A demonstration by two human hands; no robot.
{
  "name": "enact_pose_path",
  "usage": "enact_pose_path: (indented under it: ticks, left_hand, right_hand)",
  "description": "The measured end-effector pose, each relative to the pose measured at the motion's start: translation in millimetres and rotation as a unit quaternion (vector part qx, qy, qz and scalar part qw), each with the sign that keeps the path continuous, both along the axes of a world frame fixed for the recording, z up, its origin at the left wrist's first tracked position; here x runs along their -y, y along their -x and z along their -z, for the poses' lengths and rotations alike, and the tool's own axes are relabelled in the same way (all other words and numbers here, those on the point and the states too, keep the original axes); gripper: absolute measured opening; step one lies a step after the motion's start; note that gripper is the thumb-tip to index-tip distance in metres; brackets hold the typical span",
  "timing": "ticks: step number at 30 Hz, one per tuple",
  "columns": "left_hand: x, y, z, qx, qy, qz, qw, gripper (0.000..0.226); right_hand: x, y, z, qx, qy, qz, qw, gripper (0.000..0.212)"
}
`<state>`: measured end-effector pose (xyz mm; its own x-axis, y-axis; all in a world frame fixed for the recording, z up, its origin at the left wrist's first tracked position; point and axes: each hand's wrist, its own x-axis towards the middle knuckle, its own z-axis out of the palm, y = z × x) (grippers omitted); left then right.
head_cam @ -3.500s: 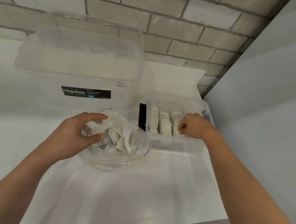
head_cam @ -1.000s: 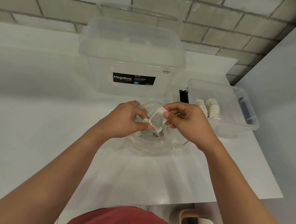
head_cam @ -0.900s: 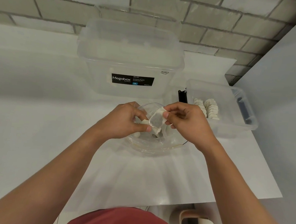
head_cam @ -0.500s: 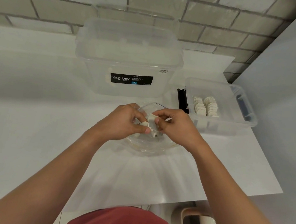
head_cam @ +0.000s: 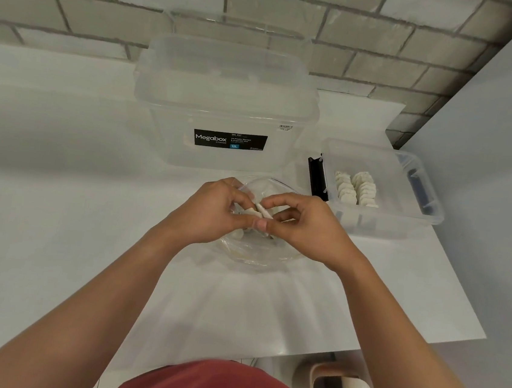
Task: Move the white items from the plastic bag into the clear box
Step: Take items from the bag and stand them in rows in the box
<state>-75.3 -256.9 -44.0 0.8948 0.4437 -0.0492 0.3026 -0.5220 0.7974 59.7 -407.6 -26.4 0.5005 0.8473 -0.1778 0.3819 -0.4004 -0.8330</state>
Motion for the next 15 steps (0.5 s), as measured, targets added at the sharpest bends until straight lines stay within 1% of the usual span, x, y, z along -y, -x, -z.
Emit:
enact_pose_path:
  ticks: [2,4,7,10,13,15]
  left_hand:
    - [-0.3,-1.1,2.0,0.0,-0.002,-0.001,1.0,0.016]
    - [-0.7,-2.0,2.9,-0.005,-0.008,0.0,1.0,0.015]
    - [-0.3,-3.7,2.6,-0.018,-0.02,-0.004,1.0,0.017]
    - [0.5,-5.8,1.1,-0.023,-0.014,-0.012,1.0,0.016]
    - [1.6,-8.7,-1.3,-0.029,-0.012,-0.02,0.999,0.011]
    - [2.9,-11.9,-3.1,-0.03,-0.011,-0.028,0.999,0.008]
  right_hand:
    - [-0.8,-1.3,2.2,0.021,-0.029,0.008,0.999,0.015]
    - [-1.2,-2.5,2.6,0.027,-0.051,0.01,0.998,0.009]
    - [1.2,-5.5,-2.5,0.051,-0.045,0.014,0.998,0.003]
    - [9.9,-16.5,-16.7,0.131,-0.036,0.025,0.99,0.007]
    - [24.4,-38.1,-41.2,0.218,-0.076,0.03,0.973,0.008]
    - [36.8,-58.1,-60.7,0.261,-0.076,0.042,0.962,0.008]
